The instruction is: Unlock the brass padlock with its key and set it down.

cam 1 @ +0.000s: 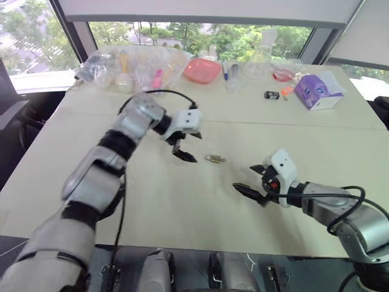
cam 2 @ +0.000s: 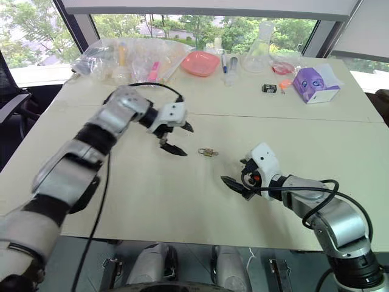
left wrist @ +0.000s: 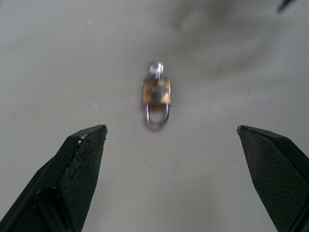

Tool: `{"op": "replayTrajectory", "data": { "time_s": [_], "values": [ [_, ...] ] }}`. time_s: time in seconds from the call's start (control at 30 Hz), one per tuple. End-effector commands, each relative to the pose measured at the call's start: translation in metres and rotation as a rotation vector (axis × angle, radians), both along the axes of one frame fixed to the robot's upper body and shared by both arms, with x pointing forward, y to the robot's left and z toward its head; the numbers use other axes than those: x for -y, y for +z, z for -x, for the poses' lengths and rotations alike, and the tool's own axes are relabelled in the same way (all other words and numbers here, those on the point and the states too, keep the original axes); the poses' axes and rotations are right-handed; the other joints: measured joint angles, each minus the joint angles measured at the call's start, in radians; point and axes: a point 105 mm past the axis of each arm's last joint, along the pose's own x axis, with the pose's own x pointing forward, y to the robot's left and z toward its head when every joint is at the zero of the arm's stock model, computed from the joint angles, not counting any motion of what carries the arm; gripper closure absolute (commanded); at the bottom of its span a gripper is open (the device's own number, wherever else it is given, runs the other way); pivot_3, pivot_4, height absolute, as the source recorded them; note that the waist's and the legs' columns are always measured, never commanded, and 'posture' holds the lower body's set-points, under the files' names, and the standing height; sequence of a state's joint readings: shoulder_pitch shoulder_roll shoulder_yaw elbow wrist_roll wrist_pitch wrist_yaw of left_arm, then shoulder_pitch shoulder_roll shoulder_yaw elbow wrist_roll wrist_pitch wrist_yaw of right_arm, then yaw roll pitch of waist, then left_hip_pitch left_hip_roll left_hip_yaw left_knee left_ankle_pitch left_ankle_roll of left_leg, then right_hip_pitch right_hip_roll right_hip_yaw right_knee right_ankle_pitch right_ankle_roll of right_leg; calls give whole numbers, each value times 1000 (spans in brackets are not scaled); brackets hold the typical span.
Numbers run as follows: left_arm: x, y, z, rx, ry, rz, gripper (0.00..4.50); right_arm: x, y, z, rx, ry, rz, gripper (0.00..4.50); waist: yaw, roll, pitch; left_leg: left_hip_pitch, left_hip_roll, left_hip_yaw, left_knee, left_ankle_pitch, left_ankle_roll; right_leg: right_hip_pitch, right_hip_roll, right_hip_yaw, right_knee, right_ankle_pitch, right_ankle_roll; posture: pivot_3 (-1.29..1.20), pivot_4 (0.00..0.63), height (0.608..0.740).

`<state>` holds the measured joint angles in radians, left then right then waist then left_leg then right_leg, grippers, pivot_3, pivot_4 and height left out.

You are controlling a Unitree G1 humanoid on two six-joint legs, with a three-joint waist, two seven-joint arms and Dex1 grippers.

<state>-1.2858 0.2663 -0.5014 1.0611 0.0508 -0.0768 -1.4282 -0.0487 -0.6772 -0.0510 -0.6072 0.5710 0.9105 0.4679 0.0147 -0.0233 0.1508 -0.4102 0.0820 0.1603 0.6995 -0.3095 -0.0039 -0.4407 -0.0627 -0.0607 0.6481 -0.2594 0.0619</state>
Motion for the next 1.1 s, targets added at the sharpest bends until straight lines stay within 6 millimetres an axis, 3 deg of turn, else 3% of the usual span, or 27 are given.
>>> {"op": "replayTrajectory", "data": {
  "time_s": [0.03,0.37,0.5,0.57,0.67,0.77,0.8,0.97,1.1],
  "values": [
    [9,-8,-2,-15,15,-8,0,1,11,2,66,-48,-3,47,-5,0,0,0,0,0,0,-1,2,0,0,0,0,0,0,0,150,740],
    [18,-51,-4,32,76,-117,0,6,12,10,78,-124,-13,47,-1,0,-1,1,1,-4,0,-3,5,-1,0,1,3,0,0,0,150,740],
    [30,-53,-2,16,101,-63,1322,7,14,9,81,-129,-12,0,1,-1,-1,1,0,-5,2,-3,6,1,-1,0,2,0,0,0,150,740],
    [32,-57,-2,24,103,-75,1322,8,14,8,82,-130,-12,0,0,-1,-1,1,0,-5,2,-3,6,2,-1,0,2,0,0,0,150,740],
    [30,-65,0,24,93,-111,2147,7,13,8,81,-132,-10,0,0,-1,-1,1,-1,-6,2,-3,6,2,-1,0,2,0,0,0,150,740],
    [26,-70,0,40,84,-146,3599,7,14,8,83,-133,-12,0,-1,-1,-2,3,-1,-6,2,-3,6,4,-1,0,2,0,0,0,150,740],
    [24,-70,1,41,72,-153,3806,6,14,8,85,-131,-20,0,-1,-1,-2,3,-1,-6,2,-3,6,4,-1,0,2,0,0,0,150,740],
    [13,-61,-3,103,26,-134,3779,-2,20,4,83,-123,-103,0,-8,-1,-2,5,0,-6,2,-3,6,5,0,0,2,0,0,0,150,740],
    [7,-13,-5,207,-63,102,3779,-13,31,-5,30,-120,-318,0,-28,-1,-2,5,1,-7,2,-3,6,4,1,0,4,0,0,0,150,740]
  ]
}}
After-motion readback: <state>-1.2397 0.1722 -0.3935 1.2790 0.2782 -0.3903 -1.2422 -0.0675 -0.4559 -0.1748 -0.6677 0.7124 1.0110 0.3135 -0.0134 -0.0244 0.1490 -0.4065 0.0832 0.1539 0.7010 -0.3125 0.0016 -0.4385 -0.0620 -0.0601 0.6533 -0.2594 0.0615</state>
